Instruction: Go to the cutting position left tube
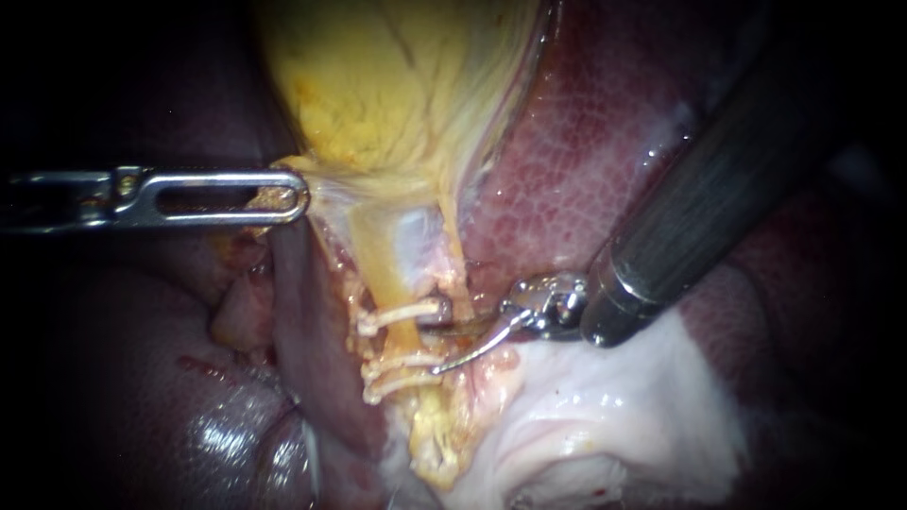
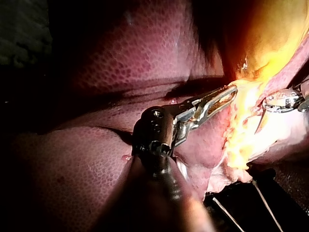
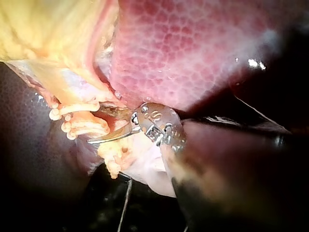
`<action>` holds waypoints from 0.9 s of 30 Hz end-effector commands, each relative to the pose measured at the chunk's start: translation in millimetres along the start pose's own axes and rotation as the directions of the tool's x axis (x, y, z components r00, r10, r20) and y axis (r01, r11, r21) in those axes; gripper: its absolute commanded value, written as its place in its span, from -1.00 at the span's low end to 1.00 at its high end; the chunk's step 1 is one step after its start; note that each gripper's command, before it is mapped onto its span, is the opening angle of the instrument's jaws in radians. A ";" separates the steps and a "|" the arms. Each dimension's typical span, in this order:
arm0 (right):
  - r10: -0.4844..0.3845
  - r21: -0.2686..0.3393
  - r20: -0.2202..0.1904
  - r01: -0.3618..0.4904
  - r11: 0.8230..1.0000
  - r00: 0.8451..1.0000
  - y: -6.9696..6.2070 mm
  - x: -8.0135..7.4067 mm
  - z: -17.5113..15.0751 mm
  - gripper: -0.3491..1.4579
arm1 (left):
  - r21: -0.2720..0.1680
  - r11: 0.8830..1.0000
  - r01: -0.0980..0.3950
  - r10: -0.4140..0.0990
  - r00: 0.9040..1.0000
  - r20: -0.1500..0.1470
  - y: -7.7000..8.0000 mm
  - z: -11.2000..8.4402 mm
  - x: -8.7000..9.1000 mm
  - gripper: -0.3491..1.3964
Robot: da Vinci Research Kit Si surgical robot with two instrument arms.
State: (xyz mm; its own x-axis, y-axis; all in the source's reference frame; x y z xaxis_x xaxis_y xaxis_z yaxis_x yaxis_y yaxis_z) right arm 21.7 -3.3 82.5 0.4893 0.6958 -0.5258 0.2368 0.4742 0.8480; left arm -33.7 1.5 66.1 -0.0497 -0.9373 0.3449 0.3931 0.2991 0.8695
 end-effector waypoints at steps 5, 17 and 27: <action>0.003 0.003 -0.016 -0.003 1.000 1.000 0.2 0.6 1.3 0.86 | 0.000 1.000 0.000 0.000 1.000 0.000 0.0 0.0 0.0 -1.00; 0.008 0.086 -0.069 -0.002 0.996 0.998 -1.8 1.1 2.1 0.86 | 0.001 1.000 0.000 0.000 1.000 0.000 0.1 0.0 0.0 -1.00; -0.004 0.157 -0.032 0.009 0.988 0.999 -3.3 1.1 2.9 0.78 | 0.001 1.000 0.000 0.000 1.000 -0.001 0.3 0.0 0.0 -1.00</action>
State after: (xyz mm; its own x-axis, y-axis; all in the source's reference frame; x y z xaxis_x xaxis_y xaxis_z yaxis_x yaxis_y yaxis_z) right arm 23.9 -5.8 79.2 0.4608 0.7096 -0.5330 0.3724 0.3906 0.8419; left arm -33.6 1.7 66.3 -0.0491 -0.9373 0.3450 0.3922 0.2995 0.8697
